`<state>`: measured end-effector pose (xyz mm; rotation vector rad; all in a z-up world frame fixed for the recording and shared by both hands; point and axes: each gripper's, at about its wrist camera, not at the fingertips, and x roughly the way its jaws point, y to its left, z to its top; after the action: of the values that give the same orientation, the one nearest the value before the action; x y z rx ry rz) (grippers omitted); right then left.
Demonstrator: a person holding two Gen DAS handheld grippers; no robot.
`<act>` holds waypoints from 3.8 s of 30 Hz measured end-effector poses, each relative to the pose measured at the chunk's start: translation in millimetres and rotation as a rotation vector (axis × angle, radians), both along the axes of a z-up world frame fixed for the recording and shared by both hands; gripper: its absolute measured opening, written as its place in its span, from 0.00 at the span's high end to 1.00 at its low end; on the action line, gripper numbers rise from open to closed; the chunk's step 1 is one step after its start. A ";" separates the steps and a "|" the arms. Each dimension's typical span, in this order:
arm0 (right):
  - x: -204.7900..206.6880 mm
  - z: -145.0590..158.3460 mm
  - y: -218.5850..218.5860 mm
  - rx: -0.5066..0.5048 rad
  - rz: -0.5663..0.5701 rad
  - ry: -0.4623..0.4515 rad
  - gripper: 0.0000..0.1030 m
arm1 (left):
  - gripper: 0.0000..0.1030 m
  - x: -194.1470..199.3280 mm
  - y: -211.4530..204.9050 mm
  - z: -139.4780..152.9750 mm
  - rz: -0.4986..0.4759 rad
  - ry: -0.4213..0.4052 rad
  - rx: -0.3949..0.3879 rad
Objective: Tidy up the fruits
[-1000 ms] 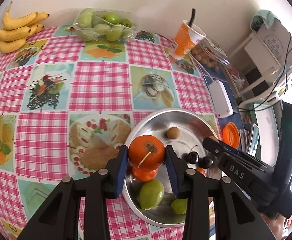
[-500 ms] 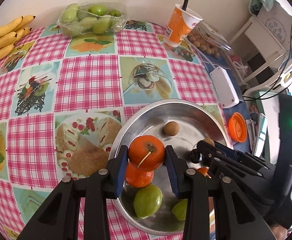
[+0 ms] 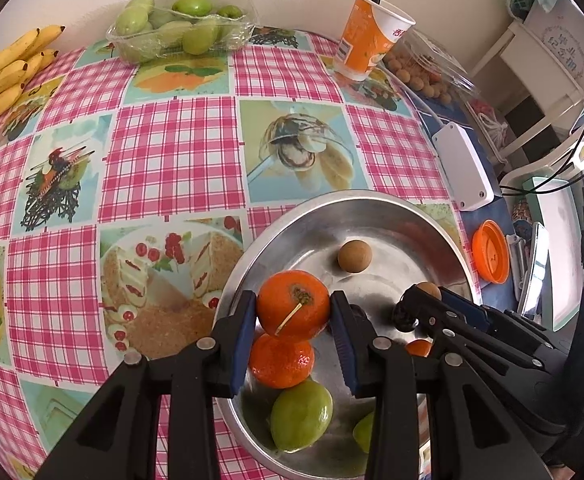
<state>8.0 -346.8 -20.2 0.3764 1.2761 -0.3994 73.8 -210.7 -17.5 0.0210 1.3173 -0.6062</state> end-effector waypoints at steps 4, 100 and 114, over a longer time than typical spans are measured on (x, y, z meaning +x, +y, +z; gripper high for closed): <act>1.2 -0.3 0.9 -0.004 0.004 0.004 0.72 | 0.63 1.2 -0.3 -2.7 -0.001 0.008 0.005; -8.4 37.3 48.6 -0.047 0.074 -0.120 0.00 | 0.08 -14.1 147.2 30.5 0.376 -0.128 0.458; -45.3 38.5 90.1 -0.102 0.126 -0.126 0.00 | 0.08 -46.9 191.5 25.9 0.326 -0.148 0.431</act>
<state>-37.3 -256.7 18.4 0.2297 1.1453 -0.3275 26.9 -19.1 8.4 0.1959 1.2520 -0.0367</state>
